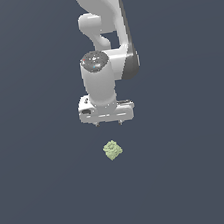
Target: Pick up the object and move it to a goal position.
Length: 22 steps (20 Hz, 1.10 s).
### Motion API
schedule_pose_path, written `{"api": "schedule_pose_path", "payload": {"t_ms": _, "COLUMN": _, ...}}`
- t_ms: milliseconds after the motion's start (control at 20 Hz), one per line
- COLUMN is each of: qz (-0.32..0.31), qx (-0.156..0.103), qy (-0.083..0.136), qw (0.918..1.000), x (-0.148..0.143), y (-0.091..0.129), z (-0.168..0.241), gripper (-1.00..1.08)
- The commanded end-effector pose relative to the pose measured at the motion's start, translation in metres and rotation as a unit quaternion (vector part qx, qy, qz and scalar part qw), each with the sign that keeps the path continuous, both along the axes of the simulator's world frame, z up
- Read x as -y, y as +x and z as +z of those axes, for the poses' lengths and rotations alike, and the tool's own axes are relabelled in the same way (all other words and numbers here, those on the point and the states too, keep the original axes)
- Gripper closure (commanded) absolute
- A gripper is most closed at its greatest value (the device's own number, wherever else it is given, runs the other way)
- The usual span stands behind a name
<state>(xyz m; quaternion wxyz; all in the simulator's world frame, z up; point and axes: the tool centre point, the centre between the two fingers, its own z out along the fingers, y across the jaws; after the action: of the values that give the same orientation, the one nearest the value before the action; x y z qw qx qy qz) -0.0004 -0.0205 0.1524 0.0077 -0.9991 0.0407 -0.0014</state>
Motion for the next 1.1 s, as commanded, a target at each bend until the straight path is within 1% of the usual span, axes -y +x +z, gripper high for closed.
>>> {"api": "schedule_pose_path", "payload": {"t_ms": 0, "qz": 0.000, "qx": 0.000, "qy": 0.000, "qw": 1.0000, "x": 0.000, "y": 0.000, "z": 0.000, "gripper": -0.92}}
{"api": "schedule_pose_path", "payload": {"t_ms": 150, "qz": 0.008, "qx": -0.001, "qy": -0.001, "qw": 1.0000, "x": -0.004, "y": 0.000, "z": 0.000, "gripper": -0.92}}
{"api": "schedule_pose_path", "payload": {"t_ms": 500, "qz": 0.044, "qx": -0.006, "qy": -0.004, "qw": 0.9990, "x": -0.025, "y": -0.005, "z": -0.002, "gripper": -0.92}}
{"api": "schedule_pose_path", "payload": {"t_ms": 800, "qz": 0.047, "qx": -0.006, "qy": -0.004, "qw": 0.9989, "x": -0.023, "y": -0.003, "z": -0.002, "gripper": -0.92}}
{"api": "schedule_pose_path", "payload": {"t_ms": 1050, "qz": 0.069, "qx": -0.006, "qy": -0.005, "qw": 0.9976, "x": -0.022, "y": 0.002, "z": -0.006, "gripper": -0.92}}
